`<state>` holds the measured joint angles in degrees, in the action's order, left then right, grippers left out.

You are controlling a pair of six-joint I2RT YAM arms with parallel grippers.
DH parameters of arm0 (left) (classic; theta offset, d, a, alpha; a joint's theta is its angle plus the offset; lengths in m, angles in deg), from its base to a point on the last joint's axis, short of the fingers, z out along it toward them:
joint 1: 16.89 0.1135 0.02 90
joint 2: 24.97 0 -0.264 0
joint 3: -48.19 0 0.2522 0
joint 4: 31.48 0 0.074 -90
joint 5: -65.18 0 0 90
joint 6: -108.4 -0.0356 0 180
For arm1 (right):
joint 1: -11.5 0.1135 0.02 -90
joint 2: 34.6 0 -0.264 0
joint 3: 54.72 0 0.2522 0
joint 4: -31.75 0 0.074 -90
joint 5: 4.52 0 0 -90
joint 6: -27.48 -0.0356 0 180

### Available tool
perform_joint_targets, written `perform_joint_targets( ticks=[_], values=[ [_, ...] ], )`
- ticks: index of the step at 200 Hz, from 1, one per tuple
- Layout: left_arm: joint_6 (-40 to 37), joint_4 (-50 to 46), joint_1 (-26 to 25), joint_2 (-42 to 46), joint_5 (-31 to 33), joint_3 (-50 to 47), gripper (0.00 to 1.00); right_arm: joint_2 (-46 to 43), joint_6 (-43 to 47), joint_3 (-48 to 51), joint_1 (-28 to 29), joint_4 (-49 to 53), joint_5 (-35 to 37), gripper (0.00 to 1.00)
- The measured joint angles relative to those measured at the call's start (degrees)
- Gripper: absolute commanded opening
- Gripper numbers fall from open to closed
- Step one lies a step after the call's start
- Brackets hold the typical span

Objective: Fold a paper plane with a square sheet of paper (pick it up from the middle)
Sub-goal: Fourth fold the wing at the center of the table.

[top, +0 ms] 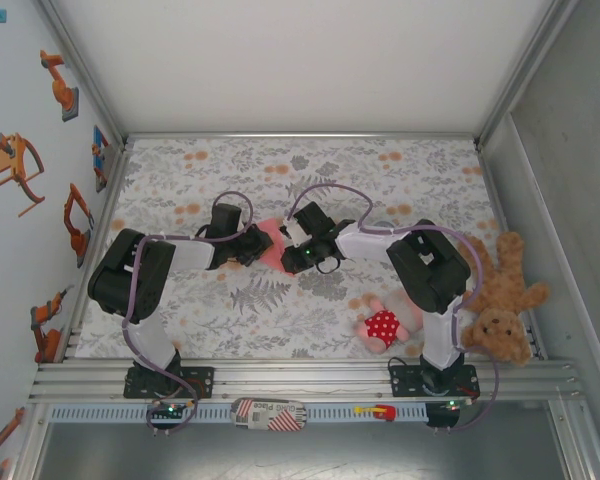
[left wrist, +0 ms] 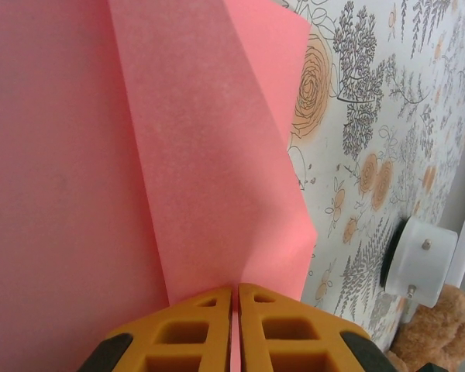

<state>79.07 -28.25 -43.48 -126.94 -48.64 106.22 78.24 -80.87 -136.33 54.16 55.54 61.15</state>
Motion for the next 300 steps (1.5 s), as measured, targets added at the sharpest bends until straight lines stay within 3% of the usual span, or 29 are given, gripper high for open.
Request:
perform_joint_targets(
  ticks=[64, 180, 300],
  values=[
    [-2.12, -3.48, 0.07, 2.97, 0.44, 0.42, 0.12, 0.0, -1.29, 2.47, -0.72, -3.45, -2.23, 0.0],
    [-2.89, 1.81, -0.9, 5.14, -1.49, -1.68, 0.13, 0.2, -12.5, 9.11, -6.56, -17.51, -16.72, 0.0],
    [-2.82, 6.21, -1.62, -0.92, -4.28, -1.42, 0.13, 1.33, -16.83, 11.15, -7.91, -22.71, -19.82, 0.0]
  ],
)
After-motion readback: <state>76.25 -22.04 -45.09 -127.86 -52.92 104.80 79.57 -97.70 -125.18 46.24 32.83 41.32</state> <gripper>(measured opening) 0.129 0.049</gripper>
